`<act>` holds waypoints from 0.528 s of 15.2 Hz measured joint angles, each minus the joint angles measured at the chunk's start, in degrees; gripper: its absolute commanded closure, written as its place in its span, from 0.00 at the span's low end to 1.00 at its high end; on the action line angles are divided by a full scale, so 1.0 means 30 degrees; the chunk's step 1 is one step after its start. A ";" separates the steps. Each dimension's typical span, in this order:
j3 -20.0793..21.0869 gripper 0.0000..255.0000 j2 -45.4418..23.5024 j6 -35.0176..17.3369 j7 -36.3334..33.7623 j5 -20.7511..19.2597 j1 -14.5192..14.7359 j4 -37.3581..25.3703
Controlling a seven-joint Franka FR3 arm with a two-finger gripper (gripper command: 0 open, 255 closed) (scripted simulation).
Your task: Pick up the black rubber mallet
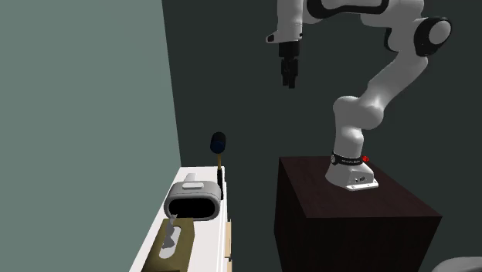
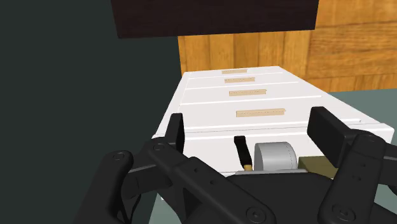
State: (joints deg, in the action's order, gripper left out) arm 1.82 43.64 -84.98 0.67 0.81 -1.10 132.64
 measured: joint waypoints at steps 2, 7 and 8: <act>0.0182 0.00 -0.0246 -0.0260 -0.0402 0.0146 -0.0064 -0.0006; 0.1605 0.00 -0.2353 -0.2786 -0.4116 0.1166 -0.0765 0.0137; 0.1860 0.00 -0.2863 -0.3382 -0.4893 0.1316 -0.0939 0.0148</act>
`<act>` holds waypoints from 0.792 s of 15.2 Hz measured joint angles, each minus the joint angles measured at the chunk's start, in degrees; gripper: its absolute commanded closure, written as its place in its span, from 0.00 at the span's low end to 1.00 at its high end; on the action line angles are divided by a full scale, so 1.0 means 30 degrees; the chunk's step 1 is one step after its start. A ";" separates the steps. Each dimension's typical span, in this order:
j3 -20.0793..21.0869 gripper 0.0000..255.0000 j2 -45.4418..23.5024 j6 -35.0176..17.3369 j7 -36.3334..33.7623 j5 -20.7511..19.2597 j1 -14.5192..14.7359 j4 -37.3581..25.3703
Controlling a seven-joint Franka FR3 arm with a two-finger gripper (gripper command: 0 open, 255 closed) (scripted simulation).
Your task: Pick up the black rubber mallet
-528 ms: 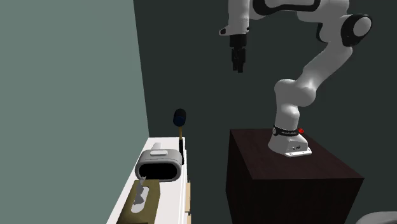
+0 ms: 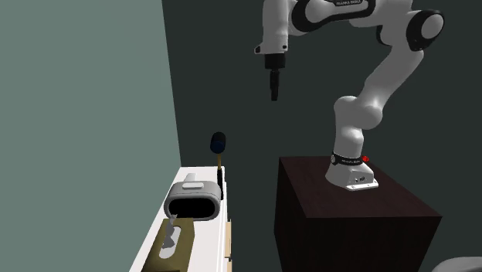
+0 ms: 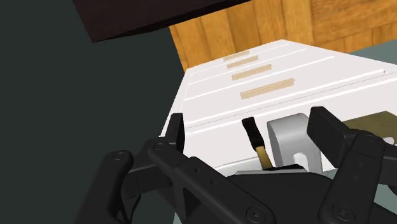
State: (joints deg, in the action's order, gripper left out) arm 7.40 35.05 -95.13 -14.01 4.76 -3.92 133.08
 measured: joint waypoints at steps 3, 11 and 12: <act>0.0884 0.00 -0.1833 -0.1592 -0.2511 0.0393 -0.0467 -0.0493; 0.2522 0.00 -0.6879 -0.5387 -0.8989 0.0249 -0.1734 -0.2367; 0.2637 0.00 -0.7578 -0.5869 -0.9770 0.0105 -0.1887 -0.2645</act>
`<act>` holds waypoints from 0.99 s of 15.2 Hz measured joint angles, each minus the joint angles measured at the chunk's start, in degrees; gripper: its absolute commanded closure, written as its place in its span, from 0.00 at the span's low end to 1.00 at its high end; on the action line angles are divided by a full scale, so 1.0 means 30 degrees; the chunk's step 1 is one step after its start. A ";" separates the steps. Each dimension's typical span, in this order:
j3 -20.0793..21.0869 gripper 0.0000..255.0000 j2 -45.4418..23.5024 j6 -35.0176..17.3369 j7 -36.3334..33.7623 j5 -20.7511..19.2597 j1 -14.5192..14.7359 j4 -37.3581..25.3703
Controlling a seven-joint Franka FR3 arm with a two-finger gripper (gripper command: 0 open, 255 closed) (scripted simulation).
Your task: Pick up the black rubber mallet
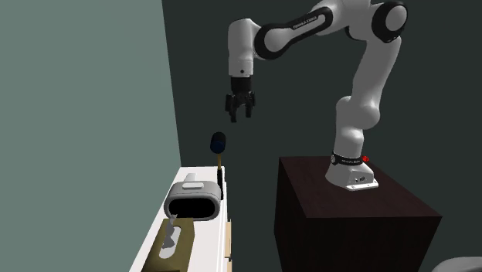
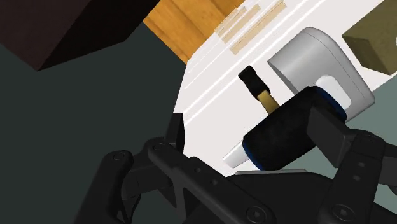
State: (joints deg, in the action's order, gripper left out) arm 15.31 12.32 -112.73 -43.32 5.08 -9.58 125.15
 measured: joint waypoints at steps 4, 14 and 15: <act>0.0279 0.00 -0.2973 -0.1385 -0.3212 -0.0795 -0.0448 -0.1822; 0.0013 0.00 -0.6559 -0.3768 -0.6844 -0.1948 -0.0642 -0.3236; 0.0006 0.00 -0.6663 -0.3993 -0.6867 -0.1983 -0.0637 -0.3110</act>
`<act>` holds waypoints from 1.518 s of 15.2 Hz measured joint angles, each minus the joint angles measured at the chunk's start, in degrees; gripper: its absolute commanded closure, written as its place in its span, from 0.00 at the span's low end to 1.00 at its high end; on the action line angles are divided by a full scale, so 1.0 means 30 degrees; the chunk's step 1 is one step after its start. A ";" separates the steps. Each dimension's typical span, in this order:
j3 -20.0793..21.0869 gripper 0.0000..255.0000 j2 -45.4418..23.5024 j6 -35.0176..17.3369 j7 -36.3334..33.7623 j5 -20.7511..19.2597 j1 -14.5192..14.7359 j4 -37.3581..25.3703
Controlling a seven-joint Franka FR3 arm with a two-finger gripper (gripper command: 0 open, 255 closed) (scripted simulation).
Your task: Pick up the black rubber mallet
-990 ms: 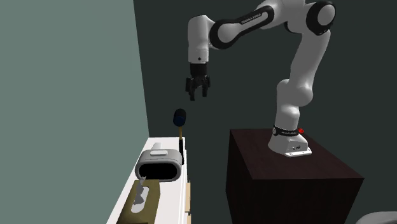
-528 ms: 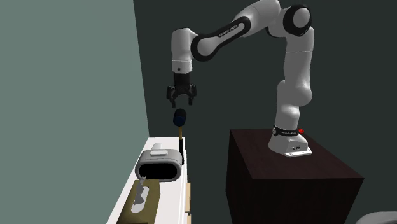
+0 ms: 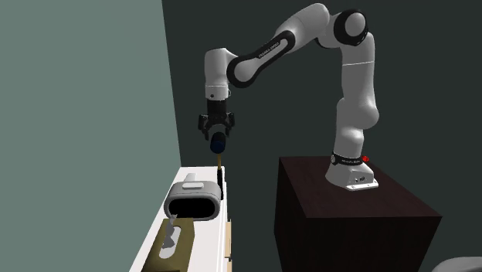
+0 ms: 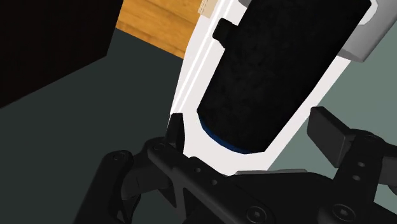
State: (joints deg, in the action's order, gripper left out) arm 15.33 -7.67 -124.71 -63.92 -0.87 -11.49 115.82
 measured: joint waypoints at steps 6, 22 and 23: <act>-0.0024 1.00 -0.0120 -0.0386 -0.0013 -0.0054 -0.0009 0.0203; 0.0030 1.00 0.0754 0.1732 0.0117 0.0237 -0.0038 -0.1017; 0.0032 1.00 0.0863 0.1969 0.0128 0.0269 -0.0043 -0.1145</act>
State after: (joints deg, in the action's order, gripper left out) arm 15.43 -5.08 -118.81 -63.53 -0.06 -11.61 112.38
